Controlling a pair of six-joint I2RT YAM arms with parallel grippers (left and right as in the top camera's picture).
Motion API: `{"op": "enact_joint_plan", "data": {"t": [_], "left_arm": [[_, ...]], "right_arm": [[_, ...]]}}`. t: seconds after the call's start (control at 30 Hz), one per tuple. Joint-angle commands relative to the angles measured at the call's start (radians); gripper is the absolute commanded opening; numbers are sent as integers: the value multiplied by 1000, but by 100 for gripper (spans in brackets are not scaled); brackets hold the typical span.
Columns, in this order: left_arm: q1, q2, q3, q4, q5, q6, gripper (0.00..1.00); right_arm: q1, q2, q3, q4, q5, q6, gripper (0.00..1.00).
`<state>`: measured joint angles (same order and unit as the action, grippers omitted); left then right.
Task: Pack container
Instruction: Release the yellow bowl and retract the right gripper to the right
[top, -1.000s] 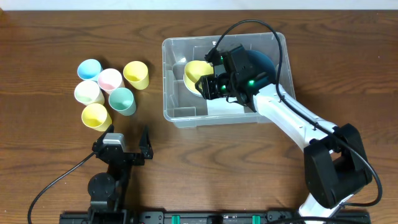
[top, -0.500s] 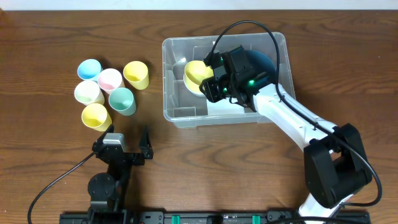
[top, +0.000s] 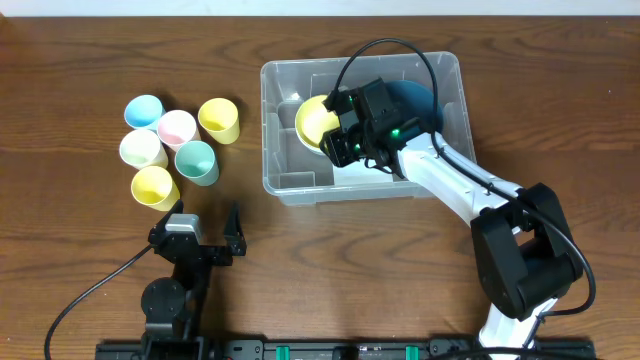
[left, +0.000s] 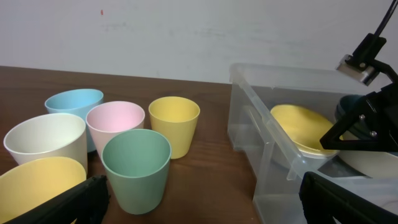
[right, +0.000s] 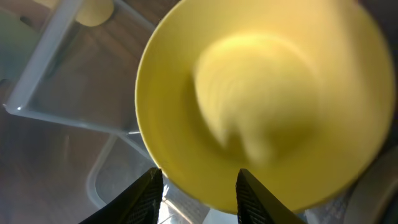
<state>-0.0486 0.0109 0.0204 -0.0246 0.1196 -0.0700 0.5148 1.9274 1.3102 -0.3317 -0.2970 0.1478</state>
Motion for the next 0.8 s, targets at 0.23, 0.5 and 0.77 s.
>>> {"op": "enact_joint_plan", "data": {"t": [0.23, 0.5, 0.77], "left_arm": [[-2, -6, -16, -35, 7, 17, 98], [-2, -6, -16, -35, 7, 17, 98], [-2, -6, -16, -35, 7, 17, 98]], "right_arm": [[16, 0, 153, -108, -47, -20, 37], [-21, -43, 539, -460, 7, -21, 44], [-252, -78, 743, -760, 207, 149, 72]]}}
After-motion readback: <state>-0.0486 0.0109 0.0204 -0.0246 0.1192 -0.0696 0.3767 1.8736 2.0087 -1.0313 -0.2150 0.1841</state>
